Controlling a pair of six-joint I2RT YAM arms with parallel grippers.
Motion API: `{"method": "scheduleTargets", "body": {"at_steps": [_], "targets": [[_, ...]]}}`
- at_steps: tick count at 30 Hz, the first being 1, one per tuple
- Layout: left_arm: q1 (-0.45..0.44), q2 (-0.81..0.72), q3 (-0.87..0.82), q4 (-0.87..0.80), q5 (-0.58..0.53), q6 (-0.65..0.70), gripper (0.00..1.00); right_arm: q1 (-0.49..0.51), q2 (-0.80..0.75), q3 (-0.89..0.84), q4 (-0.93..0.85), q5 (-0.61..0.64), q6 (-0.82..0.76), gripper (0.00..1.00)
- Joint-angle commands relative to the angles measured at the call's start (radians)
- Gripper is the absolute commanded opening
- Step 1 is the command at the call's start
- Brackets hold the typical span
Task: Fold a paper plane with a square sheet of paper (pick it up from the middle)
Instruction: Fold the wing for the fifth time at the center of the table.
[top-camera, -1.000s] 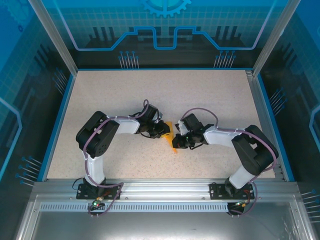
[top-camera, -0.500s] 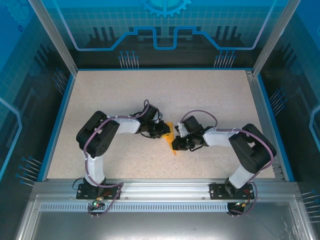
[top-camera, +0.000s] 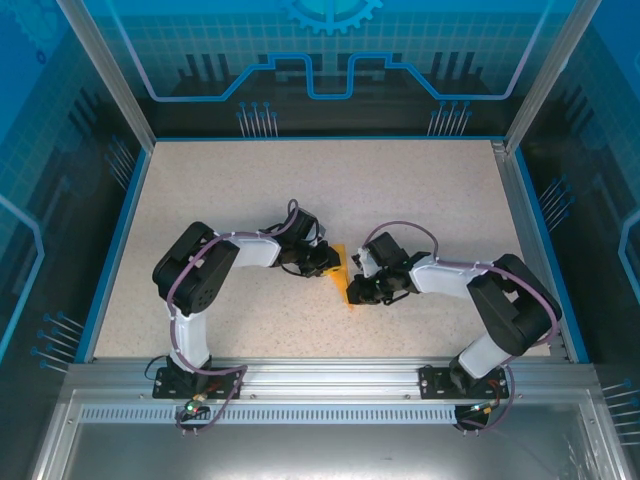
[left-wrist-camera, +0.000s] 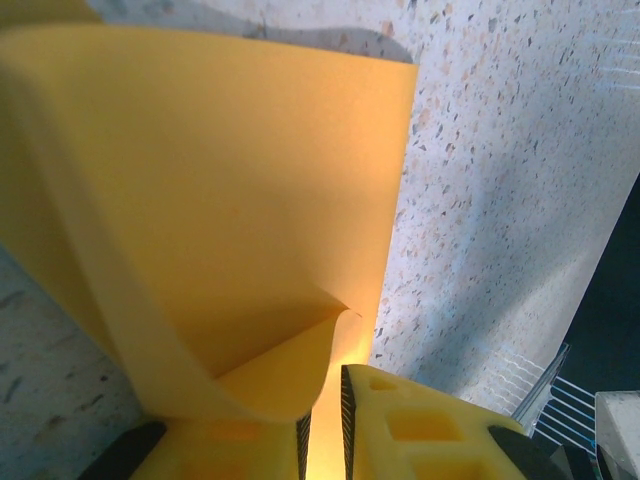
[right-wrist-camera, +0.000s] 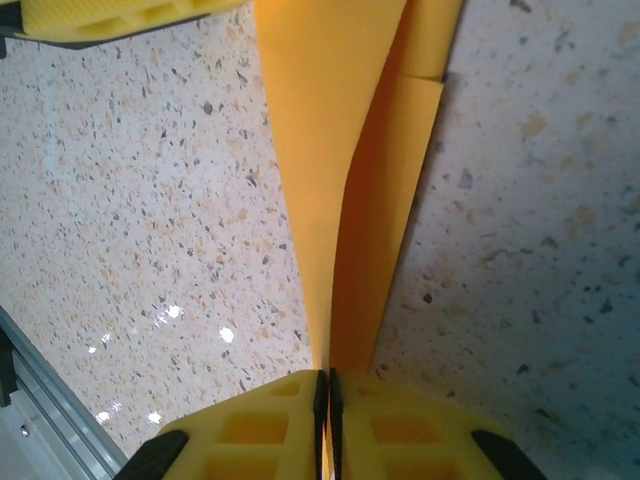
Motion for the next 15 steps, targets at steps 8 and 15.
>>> {"method": "scheduleTargets", "body": {"at_steps": [8,15], "targets": [[-0.002,0.055,-0.006,-0.099,-0.039,0.015,0.19,0.061,0.055,0.028,-0.089,-0.004,-0.028,0.04],[-0.002,0.058,-0.001,-0.116,-0.045,0.012,0.18,0.099,0.136,0.023,-0.17,0.059,-0.05,0.02]]}}
